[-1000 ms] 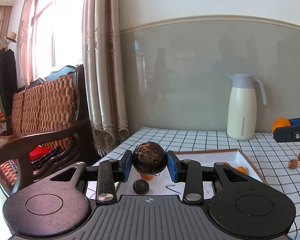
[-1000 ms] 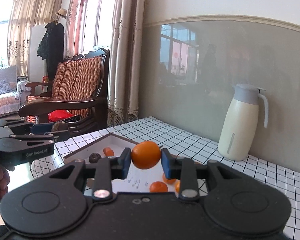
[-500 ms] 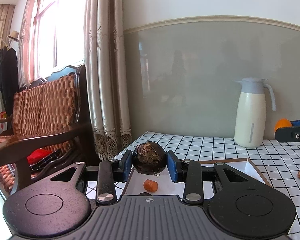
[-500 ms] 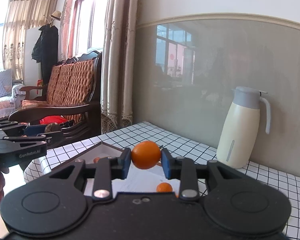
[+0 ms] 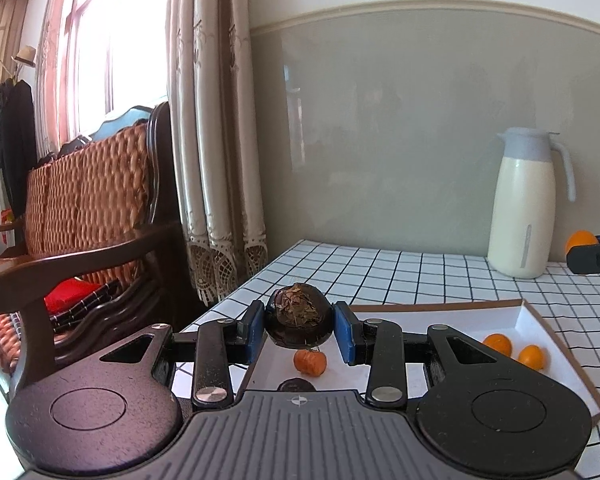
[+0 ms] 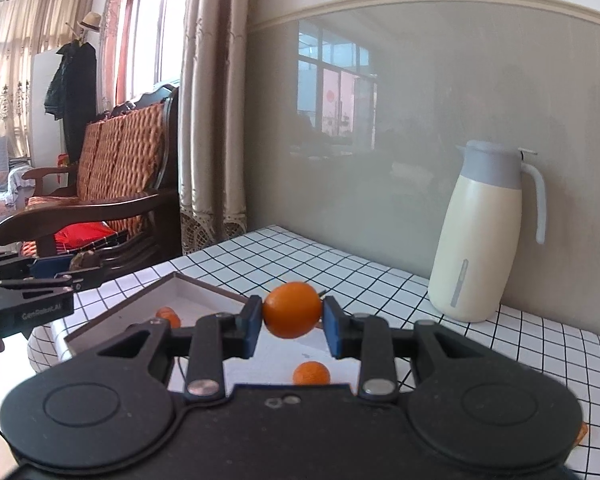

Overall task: Organize fruits
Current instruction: 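Lower the dark fruit in the left gripper into the box while the right lowers the orange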

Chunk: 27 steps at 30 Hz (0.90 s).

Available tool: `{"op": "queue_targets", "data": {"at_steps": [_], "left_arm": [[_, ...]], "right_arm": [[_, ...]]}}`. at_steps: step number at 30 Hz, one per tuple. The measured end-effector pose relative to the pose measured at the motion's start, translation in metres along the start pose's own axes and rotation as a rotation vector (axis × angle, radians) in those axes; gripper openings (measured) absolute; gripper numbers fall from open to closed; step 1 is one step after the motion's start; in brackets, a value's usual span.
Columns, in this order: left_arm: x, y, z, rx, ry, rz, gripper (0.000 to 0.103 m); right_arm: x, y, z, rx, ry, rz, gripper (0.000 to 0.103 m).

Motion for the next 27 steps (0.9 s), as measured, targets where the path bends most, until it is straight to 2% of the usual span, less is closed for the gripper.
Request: {"op": "queue_targets", "data": {"at_steps": [7, 27], "left_arm": [[0.009, -0.002, 0.023, -0.013, 0.027, -0.030, 0.038], [0.046, -0.003, 0.064, -0.043, 0.099, -0.018, 0.038]], "right_arm": [[0.012, -0.011, 0.021, 0.016, 0.025, 0.020, 0.024], [0.050, -0.040, 0.068, 0.043, 0.109, 0.055, 0.024]]}}
Point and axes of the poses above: each gripper's, at about its wrist camera, not at the fingertips, and z roughly the way its jaws point, y to its left, x to its underside, the point moved 9 cm from there along z, roughly the way its jaws point, and after that the axes turned 12 degrees about -y, right-handed, at the moved point
